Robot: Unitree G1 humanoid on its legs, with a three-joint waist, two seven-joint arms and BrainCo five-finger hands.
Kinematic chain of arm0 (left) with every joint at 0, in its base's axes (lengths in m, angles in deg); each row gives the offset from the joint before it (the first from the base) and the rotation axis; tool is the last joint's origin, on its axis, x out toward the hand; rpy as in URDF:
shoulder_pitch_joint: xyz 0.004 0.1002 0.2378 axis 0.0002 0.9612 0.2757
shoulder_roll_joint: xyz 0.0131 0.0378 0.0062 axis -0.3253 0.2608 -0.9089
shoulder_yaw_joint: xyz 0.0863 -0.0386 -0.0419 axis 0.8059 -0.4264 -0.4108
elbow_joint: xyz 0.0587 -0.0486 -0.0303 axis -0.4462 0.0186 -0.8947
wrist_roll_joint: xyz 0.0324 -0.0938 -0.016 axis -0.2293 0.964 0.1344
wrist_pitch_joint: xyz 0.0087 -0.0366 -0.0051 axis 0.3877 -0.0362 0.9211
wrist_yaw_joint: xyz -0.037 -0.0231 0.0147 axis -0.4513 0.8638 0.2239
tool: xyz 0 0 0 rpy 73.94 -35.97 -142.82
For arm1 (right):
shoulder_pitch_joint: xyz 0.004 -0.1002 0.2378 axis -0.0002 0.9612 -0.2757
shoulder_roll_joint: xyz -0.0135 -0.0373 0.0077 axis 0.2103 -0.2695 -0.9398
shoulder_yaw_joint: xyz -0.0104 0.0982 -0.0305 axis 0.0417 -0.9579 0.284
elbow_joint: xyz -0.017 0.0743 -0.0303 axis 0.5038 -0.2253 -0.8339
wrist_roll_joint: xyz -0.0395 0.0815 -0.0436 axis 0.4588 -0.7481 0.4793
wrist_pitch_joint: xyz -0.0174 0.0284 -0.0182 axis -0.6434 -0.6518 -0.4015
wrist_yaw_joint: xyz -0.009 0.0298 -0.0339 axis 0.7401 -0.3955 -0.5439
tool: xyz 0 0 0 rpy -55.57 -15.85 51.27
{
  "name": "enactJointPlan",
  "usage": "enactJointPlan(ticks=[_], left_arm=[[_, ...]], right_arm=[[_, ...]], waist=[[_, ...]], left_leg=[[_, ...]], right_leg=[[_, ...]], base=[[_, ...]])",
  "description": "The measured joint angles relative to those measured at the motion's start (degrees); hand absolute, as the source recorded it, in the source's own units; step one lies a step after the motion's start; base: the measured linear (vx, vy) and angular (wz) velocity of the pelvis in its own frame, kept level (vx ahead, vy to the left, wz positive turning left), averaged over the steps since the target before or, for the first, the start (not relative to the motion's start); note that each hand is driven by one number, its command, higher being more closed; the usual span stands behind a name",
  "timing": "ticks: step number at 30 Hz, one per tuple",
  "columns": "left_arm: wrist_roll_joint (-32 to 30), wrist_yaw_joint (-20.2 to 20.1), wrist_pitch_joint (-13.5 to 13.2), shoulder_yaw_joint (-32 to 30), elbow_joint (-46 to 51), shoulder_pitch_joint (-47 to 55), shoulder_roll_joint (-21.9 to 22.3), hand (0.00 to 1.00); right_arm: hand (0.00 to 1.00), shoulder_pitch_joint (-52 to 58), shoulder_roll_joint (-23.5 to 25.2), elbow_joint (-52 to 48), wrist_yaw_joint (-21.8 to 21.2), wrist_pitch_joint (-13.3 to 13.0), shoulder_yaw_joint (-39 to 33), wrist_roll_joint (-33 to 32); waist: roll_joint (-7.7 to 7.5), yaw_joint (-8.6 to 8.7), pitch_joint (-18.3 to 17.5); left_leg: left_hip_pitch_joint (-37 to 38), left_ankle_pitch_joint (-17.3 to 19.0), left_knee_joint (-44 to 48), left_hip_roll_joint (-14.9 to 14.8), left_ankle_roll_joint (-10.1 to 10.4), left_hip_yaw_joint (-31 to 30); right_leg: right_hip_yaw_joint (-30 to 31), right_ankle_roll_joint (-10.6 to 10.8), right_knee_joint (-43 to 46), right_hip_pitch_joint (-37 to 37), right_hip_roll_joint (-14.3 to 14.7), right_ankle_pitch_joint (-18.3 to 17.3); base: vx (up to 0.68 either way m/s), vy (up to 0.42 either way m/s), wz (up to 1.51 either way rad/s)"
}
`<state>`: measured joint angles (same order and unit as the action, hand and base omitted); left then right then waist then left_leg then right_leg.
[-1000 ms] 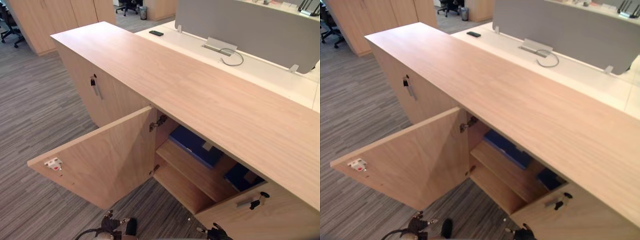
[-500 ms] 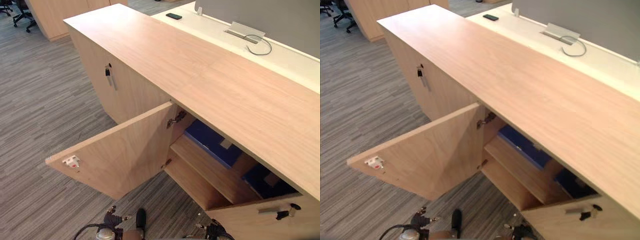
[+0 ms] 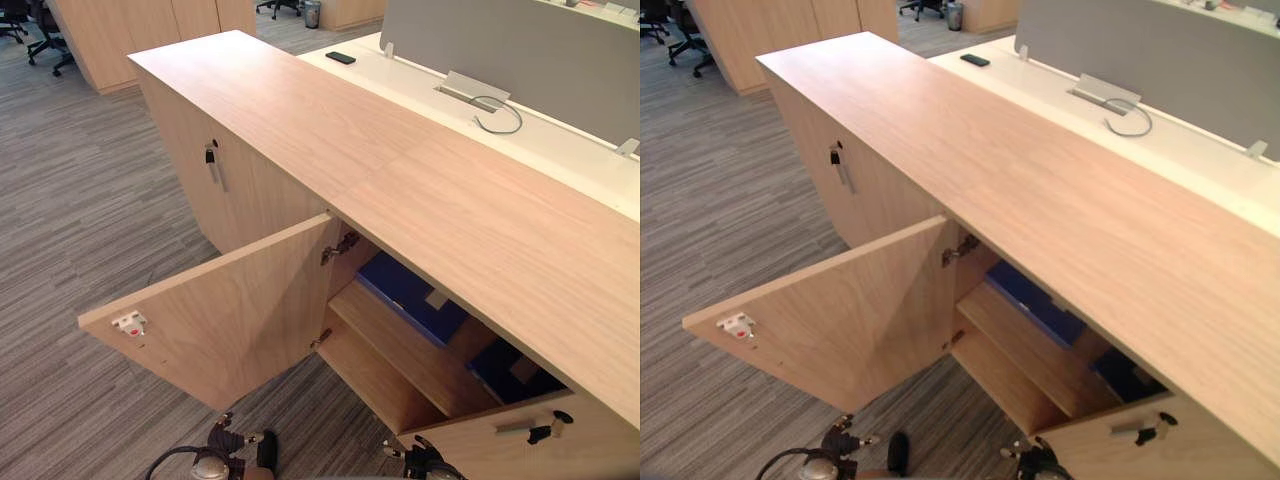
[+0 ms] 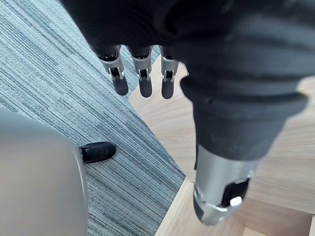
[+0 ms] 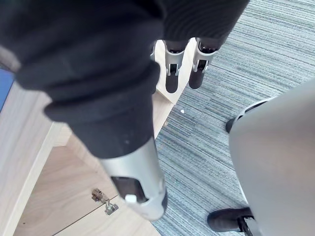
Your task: Walk over to the cabinet, pick up the folder, carry it to the office cabinet, place the folder inside the office cabinet, then close the office cabinet door
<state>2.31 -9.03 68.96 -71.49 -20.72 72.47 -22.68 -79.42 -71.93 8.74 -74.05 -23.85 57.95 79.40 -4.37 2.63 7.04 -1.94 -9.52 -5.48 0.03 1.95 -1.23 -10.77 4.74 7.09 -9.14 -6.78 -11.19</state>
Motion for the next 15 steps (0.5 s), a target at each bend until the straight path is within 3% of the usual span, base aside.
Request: enactJointPlan(ticks=[7,10,11,13,14,15], left_arm=[[0.37,0.03,0.02,-2.31,0.05,0.05,0.23,0.0],[0.85,0.06,0.0,-2.71,0.2,-0.03,0.12,0.0],[1.09,0.09,0.02,-2.73,0.56,-0.08,0.11,0.0],[1.4,0.06,0.06,-3.26,1.75,0.15,0.17,0.0],[1.42,0.07,0.09,-3.95,2.18,0.24,0.14,0.0],[1.55,0.08,0.06,-4.97,3.17,0.78,0.3,0.0]], right_arm=[[0.0,0.05,0.0,-0.35,-0.02,-0.02,-0.56,0.39],[0.0,-0.05,0.02,-0.42,0.0,0.01,-0.74,0.39],[0.0,-0.06,-0.07,-0.4,0.03,0.01,-1.15,0.36],[0.0,-0.07,-0.23,-0.09,0.12,0.02,-3.35,0.08],[0.0,-0.07,-0.18,-0.03,0.12,0.07,-4.21,0.08],[0.0,-0.19,-0.53,0.0,0.32,0.24,-5.24,-0.18]], waist=[[0.03,-0.02,0.35],[-0.02,-0.12,0.61],[-0.08,-0.04,0.53],[0.06,0.14,0.8],[-0.22,0.12,0.98],[0.14,-0.25,1.52]], left_leg=[[-1.17,-0.27,0.02,0.79,-0.19,-1.56],[-2.56,-2.89,0.12,1.91,-0.19,-2.56],[-4.16,-4.01,0.18,2.75,-1.05,-2.25],[-5.55,-2.32,0.62,2.48,-4.86,8.18],[-5.41,-1.68,1.48,1.61,-5.14,14.32],[-4.88,-2.55,2.24,1.7,-5.17,14.52]], right_leg=[[-1.98,0.03,-0.83,-0.05,-0.52,-1.47],[-4.88,0.42,-0.38,-0.07,-1.18,-1.24],[-6.69,0.45,-0.11,-0.17,-1.82,-1.24],[-8.91,0.47,0.11,-0.3,-2.68,-1.25],[-9.41,0.46,0.76,-0.57,-3.08,-1.25],[-9.28,0.53,3.75,-0.07,-3.41,-1.44]], base=[[-0.09,0.013,0.15],[0.04,0.02,0.46],[0.11,0.105,0.86],[0.09,0.139,0.74],[0.09,0.111,0.52],[0.1,0.096,0.43]])
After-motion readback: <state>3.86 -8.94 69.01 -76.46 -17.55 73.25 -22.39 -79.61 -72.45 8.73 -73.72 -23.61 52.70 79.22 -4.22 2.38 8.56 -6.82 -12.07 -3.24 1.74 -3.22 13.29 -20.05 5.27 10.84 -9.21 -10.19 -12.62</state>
